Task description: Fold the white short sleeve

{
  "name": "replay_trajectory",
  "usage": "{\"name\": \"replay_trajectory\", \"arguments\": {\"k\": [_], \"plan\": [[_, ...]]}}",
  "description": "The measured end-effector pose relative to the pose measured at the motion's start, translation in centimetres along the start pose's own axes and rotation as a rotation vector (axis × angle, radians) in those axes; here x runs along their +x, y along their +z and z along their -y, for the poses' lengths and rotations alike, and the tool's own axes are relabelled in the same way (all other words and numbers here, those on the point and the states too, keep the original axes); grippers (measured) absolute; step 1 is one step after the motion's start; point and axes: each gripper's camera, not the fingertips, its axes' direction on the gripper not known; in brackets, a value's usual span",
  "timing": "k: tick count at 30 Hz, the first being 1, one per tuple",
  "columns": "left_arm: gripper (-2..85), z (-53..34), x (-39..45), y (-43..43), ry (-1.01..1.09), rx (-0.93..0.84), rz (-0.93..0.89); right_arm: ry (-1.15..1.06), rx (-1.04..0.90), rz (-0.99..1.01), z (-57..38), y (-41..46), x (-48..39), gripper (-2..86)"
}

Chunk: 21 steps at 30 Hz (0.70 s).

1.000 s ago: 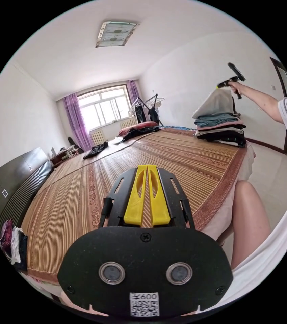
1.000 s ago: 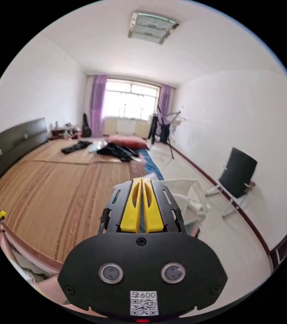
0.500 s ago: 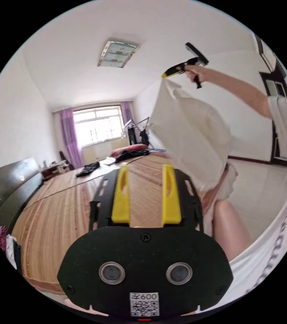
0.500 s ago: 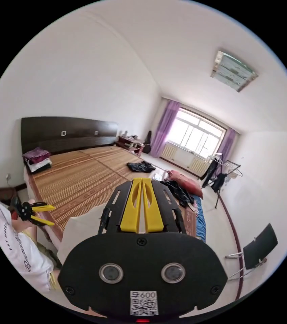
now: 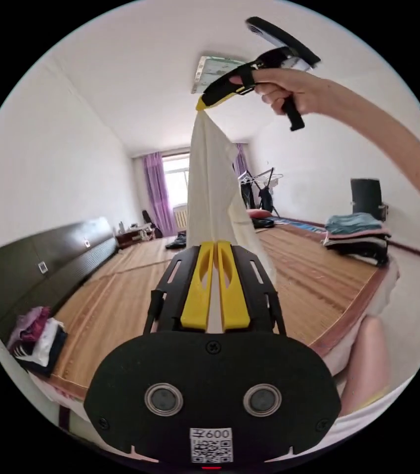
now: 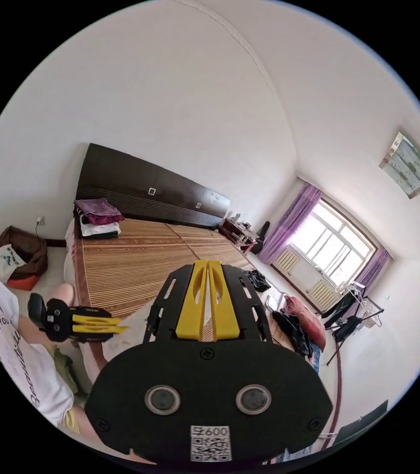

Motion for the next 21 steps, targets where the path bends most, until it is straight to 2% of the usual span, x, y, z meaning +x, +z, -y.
{"name": "replay_trajectory", "arguments": {"k": [2, 6, 7, 11, 13, 14, 16, 17, 19, 21], "plan": [[2.6, -0.6, -4.5, 1.1, -0.086, -0.008, -0.050, -0.041, -0.005, -0.011, -1.6, 0.4, -0.6, -0.8], [1.9, 1.7, -10.6, 3.6, -0.010, -0.009, 0.268, -0.093, -0.014, 0.006, -5.7, 1.7, -1.1, -0.8], [1.8, 2.8, -11.7, 4.5, 0.002, -0.008, 0.297, -0.084, -0.008, 0.010, -6.3, 2.0, -0.9, -0.8], [1.6, 15.7, -20.4, 13.9, -0.129, -0.009, 0.337, 0.154, 0.121, 0.088, -11.8, 3.2, 2.5, -0.8], [1.6, 23.1, -18.1, 17.1, -0.064, 0.001, 0.389, 0.235, 0.186, 0.052, -15.4, 3.0, 3.7, -0.8], [1.7, 27.4, -14.2, 19.2, 0.041, 0.010, 0.394, 0.290, 0.216, 0.025, -18.3, 2.7, 4.4, -0.8], [1.7, 32.2, -7.4, 23.1, 0.178, -0.052, 0.296, 0.385, 0.230, 0.043, -23.1, 2.2, 5.7, -0.8], [1.9, 33.7, -2.5, 26.5, 0.276, -0.145, 0.210, 0.459, 0.237, 0.062, -26.7, 1.9, 6.6, -0.8], [2.2, 32.6, 5.0, 31.6, 0.441, -0.243, 0.138, 0.563, 0.256, 0.083, -32.3, 1.6, 7.7, -0.8], [3.2, 26.1, 13.8, 37.9, 0.615, -0.316, 0.112, 0.683, 0.204, 0.075, -40.0, 1.8, 8.7, -0.8]]}}
